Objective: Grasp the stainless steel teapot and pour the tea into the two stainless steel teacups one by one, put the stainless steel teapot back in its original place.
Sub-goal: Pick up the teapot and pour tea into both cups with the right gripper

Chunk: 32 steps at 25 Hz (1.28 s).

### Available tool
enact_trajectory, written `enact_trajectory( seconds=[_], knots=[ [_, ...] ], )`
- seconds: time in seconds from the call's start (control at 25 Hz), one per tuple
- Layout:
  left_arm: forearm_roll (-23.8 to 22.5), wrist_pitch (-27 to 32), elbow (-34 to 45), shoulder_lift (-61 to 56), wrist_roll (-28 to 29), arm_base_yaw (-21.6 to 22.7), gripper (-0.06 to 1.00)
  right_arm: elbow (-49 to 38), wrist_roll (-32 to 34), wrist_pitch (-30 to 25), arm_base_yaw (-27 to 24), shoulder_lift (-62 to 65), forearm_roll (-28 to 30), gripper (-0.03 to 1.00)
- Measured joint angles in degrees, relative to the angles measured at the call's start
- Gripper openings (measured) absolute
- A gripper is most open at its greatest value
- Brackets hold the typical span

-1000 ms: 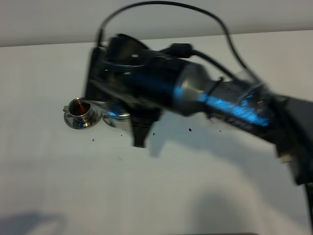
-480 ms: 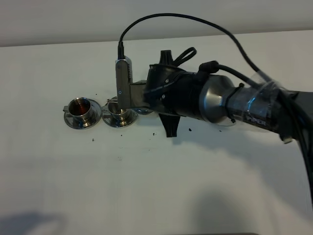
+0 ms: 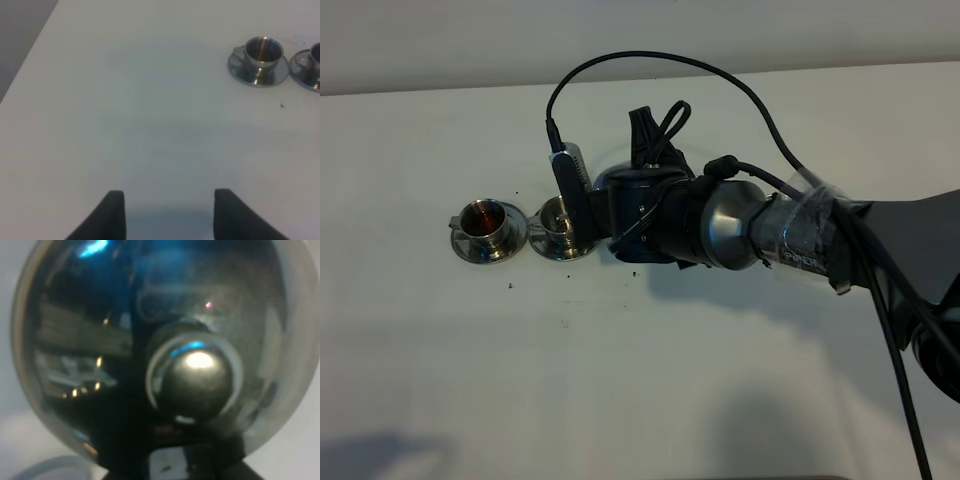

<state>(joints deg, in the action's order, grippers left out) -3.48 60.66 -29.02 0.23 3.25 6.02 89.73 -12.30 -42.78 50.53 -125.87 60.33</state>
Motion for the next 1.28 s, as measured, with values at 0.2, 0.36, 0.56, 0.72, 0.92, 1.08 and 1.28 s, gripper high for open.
enact_trajectory(
  seconds=[0.2, 0.36, 0.56, 0.72, 0.92, 1.08, 1.28],
  knots=[
    [0.0, 0.0, 0.0, 0.0, 0.0, 0.0, 0.44, 0.0, 0.7, 0.3, -0.1, 0.0, 4.1, 0.18],
    [0.0, 0.0, 0.0, 0.0, 0.0, 0.0, 0.44, 0.0, 0.7, 0.6, -1.3, 0.0, 5.1, 0.18],
    [0.0, 0.0, 0.0, 0.0, 0.0, 0.0, 0.44, 0.0, 0.7, 0.5, -1.7, -0.2, 9.7, 0.18],
    [0.0, 0.0, 0.0, 0.0, 0.0, 0.0, 0.44, 0.0, 0.7, 1.5, -1.7, -1.7, 12.6, 0.18],
    [0.0, 0.0, 0.0, 0.0, 0.1, 0.0, 0.44, 0.0, 0.7, 2.1, -1.2, -2.0, 14.7, 0.18],
    [0.0, 0.0, 0.0, 0.0, 0.1, 0.0, 0.44, 0.0, 0.0, 2.2, -1.1, -2.0, 16.8, 0.18],
    [0.0, 0.0, 0.0, 0.0, 0.1, 0.0, 0.44, 0.0, -0.3, 2.2, -1.1, -2.3, 21.6, 0.18]
  ],
)
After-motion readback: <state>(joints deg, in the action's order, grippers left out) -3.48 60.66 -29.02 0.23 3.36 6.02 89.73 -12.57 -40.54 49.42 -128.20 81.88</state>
